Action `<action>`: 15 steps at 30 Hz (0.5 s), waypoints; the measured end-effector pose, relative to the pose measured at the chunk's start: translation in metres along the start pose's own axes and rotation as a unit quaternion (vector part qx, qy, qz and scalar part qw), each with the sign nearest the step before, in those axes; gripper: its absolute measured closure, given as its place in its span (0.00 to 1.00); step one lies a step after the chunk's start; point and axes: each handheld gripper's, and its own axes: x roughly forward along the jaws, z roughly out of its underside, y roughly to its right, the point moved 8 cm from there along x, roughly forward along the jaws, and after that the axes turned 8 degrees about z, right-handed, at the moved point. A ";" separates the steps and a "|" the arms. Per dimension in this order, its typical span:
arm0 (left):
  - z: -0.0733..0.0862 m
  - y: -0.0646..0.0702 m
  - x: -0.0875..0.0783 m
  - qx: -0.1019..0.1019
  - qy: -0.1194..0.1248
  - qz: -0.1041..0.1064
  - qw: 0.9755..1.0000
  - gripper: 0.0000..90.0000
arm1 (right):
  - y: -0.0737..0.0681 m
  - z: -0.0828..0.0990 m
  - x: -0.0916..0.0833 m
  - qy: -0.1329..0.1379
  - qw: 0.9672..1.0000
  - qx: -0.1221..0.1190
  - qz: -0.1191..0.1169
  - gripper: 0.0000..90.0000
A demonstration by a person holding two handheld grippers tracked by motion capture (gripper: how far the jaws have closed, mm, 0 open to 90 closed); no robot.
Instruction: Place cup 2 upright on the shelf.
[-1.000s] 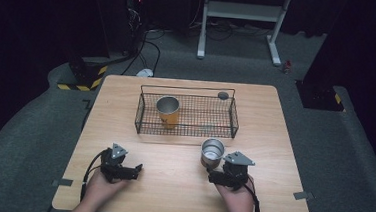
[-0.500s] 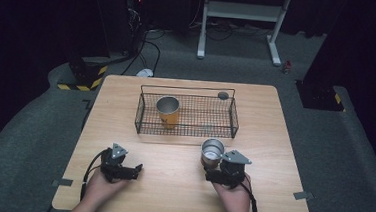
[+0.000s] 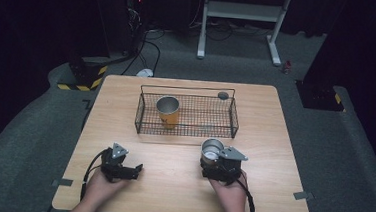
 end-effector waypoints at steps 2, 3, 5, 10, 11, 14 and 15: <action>0.000 0.000 0.000 -0.001 0.000 0.000 1.000 0.00 | 0.000 -0.002 0.002 0.001 1.000 0.001 0.003 0.11; 0.000 0.000 0.000 -0.001 0.000 0.000 1.000 0.00 | 0.000 -0.002 0.004 0.001 1.000 0.001 0.004 0.11; 0.000 0.000 0.000 -0.001 0.000 0.000 1.000 0.00 | 0.001 -0.004 0.006 0.002 1.000 0.004 0.005 0.11; 0.000 0.000 0.000 -0.001 0.000 0.000 1.000 0.00 | 0.003 -0.007 0.011 0.008 1.000 0.007 0.010 0.12; 0.000 0.000 0.000 -0.001 0.000 0.000 1.000 0.00 | 0.004 -0.006 0.012 0.006 1.000 0.008 0.012 0.12; 0.000 0.000 0.000 -0.001 0.000 0.000 1.000 0.00 | 0.004 -0.007 0.014 0.007 1.000 0.009 0.011 0.12; 0.000 0.000 0.000 -0.001 0.000 0.000 1.000 0.00 | 0.004 -0.007 0.014 0.008 1.000 0.009 0.012 0.12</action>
